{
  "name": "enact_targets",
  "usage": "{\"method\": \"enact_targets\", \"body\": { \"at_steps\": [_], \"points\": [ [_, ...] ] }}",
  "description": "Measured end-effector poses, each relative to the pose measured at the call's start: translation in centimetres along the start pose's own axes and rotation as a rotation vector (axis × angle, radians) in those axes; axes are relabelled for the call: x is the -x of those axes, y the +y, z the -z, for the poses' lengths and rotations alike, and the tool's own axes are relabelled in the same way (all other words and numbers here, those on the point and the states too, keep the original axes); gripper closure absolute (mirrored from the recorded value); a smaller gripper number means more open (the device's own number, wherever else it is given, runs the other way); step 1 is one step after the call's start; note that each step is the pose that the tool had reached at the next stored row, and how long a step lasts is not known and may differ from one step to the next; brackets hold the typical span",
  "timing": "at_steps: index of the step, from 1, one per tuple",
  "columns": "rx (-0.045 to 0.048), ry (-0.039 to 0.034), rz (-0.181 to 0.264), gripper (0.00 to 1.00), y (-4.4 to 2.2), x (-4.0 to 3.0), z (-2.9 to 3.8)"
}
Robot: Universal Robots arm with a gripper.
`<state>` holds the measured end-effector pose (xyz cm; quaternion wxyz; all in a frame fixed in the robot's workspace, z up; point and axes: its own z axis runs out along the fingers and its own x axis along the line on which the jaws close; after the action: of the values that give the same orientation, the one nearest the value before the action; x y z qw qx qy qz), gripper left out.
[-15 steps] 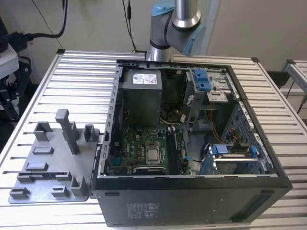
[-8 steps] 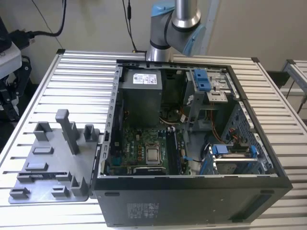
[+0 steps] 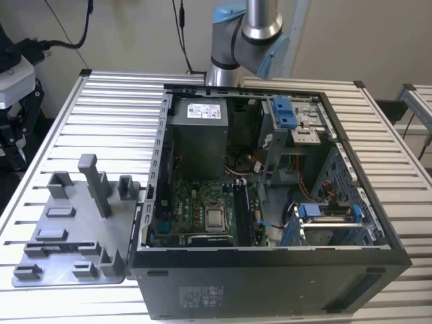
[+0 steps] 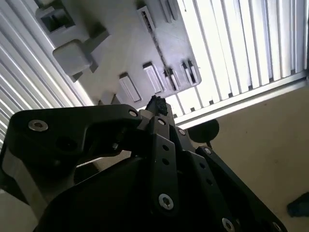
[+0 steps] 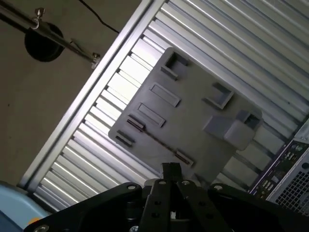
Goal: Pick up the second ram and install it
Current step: 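Pick up the second ram and move it above second insertion slot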
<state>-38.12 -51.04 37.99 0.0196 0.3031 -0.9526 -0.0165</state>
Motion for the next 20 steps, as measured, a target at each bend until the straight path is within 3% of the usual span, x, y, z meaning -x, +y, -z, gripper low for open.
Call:
{"method": "enact_targets", "body": {
  "at_steps": [20],
  "points": [
    [-0.0077,0.012,0.277,0.89,0.09,-0.11,-0.01]
  ]
}}
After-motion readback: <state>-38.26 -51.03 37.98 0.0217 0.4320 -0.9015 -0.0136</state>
